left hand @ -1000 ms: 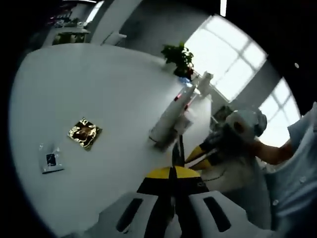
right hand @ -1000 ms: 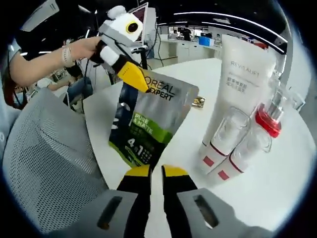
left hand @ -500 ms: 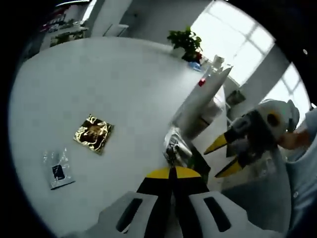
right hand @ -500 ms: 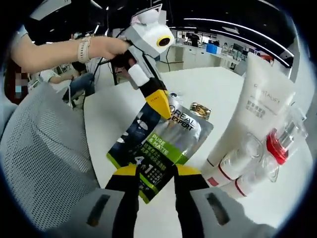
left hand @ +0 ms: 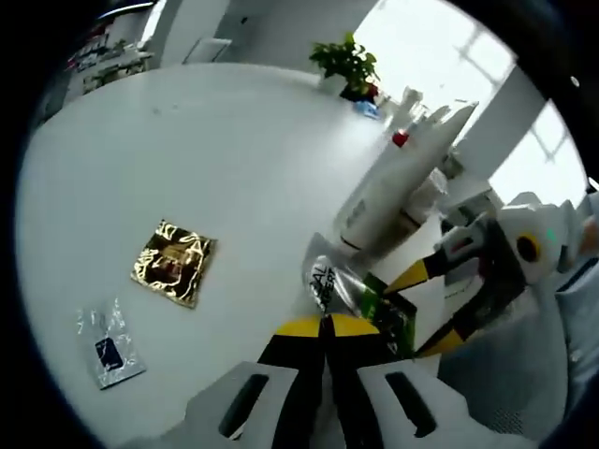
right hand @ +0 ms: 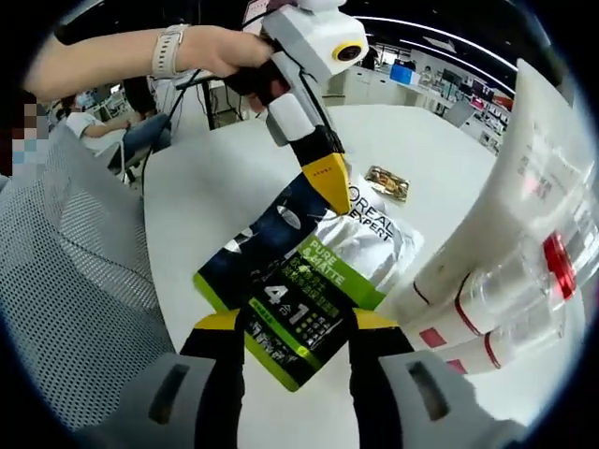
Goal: Arrange the skincare products in the storage area until every visible bottle or jar stands upright without overlapping.
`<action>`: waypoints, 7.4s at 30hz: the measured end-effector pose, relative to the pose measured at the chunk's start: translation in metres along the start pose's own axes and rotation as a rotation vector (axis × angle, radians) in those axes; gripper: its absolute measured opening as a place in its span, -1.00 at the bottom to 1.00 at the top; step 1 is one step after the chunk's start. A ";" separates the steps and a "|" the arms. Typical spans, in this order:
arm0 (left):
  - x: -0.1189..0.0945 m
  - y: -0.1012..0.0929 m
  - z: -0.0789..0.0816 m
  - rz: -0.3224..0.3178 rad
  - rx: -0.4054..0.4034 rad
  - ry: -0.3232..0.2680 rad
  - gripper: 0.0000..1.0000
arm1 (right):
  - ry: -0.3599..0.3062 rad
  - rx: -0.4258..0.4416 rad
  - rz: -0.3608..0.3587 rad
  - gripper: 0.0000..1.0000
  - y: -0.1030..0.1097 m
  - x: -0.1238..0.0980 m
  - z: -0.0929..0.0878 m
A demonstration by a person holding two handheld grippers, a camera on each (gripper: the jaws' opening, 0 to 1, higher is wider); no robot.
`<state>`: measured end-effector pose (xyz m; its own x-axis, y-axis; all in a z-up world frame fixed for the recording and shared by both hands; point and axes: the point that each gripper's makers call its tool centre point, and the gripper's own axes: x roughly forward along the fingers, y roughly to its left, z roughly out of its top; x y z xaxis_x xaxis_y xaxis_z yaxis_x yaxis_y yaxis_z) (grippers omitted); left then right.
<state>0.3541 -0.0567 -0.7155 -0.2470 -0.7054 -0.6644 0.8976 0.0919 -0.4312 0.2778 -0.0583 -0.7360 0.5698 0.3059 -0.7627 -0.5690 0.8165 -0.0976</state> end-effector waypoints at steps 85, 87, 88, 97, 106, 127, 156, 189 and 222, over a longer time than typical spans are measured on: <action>-0.002 0.039 -0.023 0.197 0.458 0.114 -0.61 | 0.015 0.180 -0.053 0.15 -0.015 0.012 -0.005; -0.002 0.039 -0.023 0.202 0.460 0.116 -0.60 | 0.015 0.154 -0.047 0.11 -0.011 0.009 -0.005; -0.002 0.039 -0.023 0.205 0.466 0.117 -0.60 | 0.024 0.148 -0.044 0.11 -0.010 0.008 -0.006; -0.006 0.020 -0.005 0.161 0.417 0.029 -0.39 | -0.036 0.150 -0.038 0.00 -0.011 -0.030 0.006; -0.024 -0.040 0.077 0.015 0.378 -0.293 -0.42 | -0.048 0.206 -0.085 -0.07 -0.025 -0.073 -0.005; -0.006 -0.074 0.130 -0.107 0.442 -0.346 -0.84 | -0.117 0.298 -0.193 -0.11 -0.053 -0.118 -0.015; -0.020 -0.080 0.122 -0.085 0.499 -0.311 -0.39 | -0.133 0.298 -0.202 -0.05 -0.061 -0.123 -0.013; -0.109 -0.068 0.049 0.317 0.360 -0.243 0.65 | -0.185 0.173 -0.190 0.80 -0.057 -0.132 0.035; -0.134 -0.071 -0.006 0.405 0.276 -0.200 0.94 | -0.203 0.125 -0.202 0.99 -0.050 -0.132 0.057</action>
<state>0.3213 0.0359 -0.5996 0.1900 -0.7745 -0.6033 0.9760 0.2155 0.0307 0.2648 -0.1115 -0.5934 0.7783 0.2123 -0.5909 -0.3618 0.9208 -0.1457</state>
